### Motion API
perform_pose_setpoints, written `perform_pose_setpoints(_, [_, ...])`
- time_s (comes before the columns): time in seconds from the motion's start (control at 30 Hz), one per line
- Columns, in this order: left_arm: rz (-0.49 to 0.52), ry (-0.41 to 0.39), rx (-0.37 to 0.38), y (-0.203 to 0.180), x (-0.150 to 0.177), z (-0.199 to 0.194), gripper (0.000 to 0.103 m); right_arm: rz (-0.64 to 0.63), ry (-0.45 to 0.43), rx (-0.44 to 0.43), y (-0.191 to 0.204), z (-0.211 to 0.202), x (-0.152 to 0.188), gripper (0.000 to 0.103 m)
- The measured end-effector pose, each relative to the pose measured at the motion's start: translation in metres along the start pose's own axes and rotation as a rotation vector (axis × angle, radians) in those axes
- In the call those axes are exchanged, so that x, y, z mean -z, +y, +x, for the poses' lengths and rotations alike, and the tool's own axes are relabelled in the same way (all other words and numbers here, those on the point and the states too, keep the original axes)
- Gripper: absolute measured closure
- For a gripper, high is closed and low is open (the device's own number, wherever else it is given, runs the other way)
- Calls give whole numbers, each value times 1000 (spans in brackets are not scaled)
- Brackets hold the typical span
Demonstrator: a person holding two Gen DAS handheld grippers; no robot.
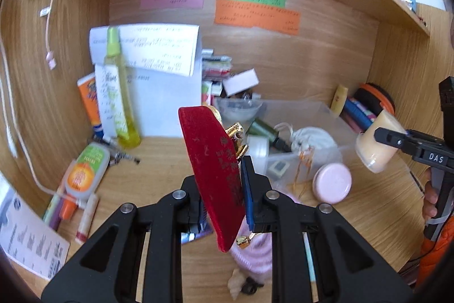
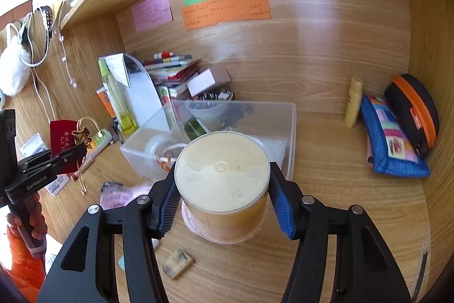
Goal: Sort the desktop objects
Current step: 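Carry the red pouch with the left gripper while right carries the candle jar toward the box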
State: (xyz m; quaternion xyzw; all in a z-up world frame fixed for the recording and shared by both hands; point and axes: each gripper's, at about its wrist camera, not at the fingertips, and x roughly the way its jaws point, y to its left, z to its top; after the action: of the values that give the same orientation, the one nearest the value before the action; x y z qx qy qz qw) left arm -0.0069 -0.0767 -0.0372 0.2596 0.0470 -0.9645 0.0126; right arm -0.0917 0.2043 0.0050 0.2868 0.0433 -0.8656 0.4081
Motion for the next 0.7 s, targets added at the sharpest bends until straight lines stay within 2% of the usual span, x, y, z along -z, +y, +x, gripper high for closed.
perform_pose_setpoints(0.1, [2,-35,-10,0,-12,3,83,-12,-14,-6,3,0,-9,49])
perform_pose_setpoints(0.33, [-18,-32,-23,5,-33,29,83,-48,-21,-2,7,17,-31,49])
perform_pose_setpoints(0.5, [-6,-70,-36,6,-50,40,83,-57,-25,-5,8,29,-45,49])
perform_pose_setpoints(0.7, [22,-80,1,-3,-73,62,83,-65,-36,-21,10,39,-62,49])
